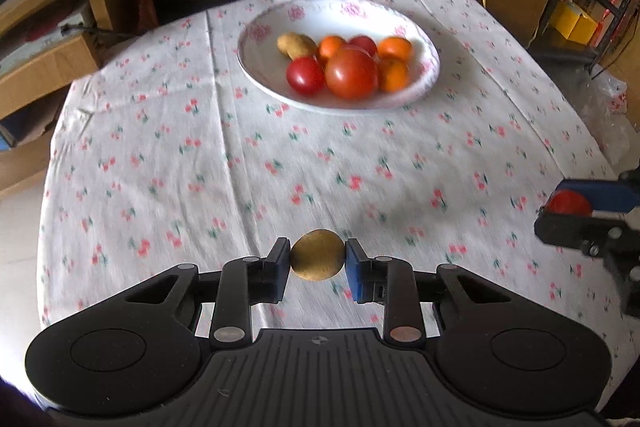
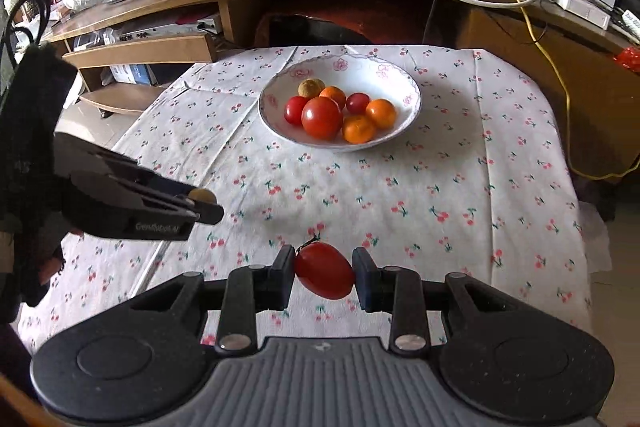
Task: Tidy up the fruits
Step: 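Carry the brown fruit and red tomato over the white bowl with both tools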
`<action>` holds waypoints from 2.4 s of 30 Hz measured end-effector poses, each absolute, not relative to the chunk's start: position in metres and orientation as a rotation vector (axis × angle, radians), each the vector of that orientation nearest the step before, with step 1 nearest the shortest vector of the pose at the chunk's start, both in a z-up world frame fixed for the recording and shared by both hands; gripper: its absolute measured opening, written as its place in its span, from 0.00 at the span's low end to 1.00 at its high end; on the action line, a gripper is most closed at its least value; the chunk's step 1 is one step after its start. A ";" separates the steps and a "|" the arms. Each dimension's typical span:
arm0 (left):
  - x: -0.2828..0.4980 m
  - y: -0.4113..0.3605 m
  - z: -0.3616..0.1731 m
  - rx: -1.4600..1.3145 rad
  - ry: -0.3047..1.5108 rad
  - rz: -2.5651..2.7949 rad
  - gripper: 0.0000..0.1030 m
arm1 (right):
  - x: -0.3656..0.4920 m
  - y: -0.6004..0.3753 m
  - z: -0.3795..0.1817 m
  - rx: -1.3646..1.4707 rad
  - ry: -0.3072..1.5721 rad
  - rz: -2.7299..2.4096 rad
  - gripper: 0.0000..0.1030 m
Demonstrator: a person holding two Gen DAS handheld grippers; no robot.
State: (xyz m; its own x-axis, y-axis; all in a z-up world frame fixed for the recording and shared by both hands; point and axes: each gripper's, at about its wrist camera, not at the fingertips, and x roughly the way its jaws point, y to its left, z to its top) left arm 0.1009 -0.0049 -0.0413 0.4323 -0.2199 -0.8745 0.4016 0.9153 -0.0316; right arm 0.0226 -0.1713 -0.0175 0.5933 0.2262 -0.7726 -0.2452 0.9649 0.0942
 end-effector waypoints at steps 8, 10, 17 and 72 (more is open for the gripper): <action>0.066 -0.017 -0.053 0.215 1.104 -0.352 0.36 | 0.009 -0.169 -0.022 -0.039 0.902 0.293 0.31; 0.061 -0.020 -0.053 0.224 1.107 -0.331 0.36 | 0.014 -0.165 -0.027 -0.055 0.919 0.290 0.31; 0.055 -0.019 -0.054 0.200 1.122 -0.297 0.36 | 0.017 -0.155 -0.029 -0.094 0.933 0.281 0.31; 0.211 -0.055 -0.002 0.077 0.965 -0.283 0.35 | 0.183 -0.180 -0.007 0.006 0.833 0.127 0.31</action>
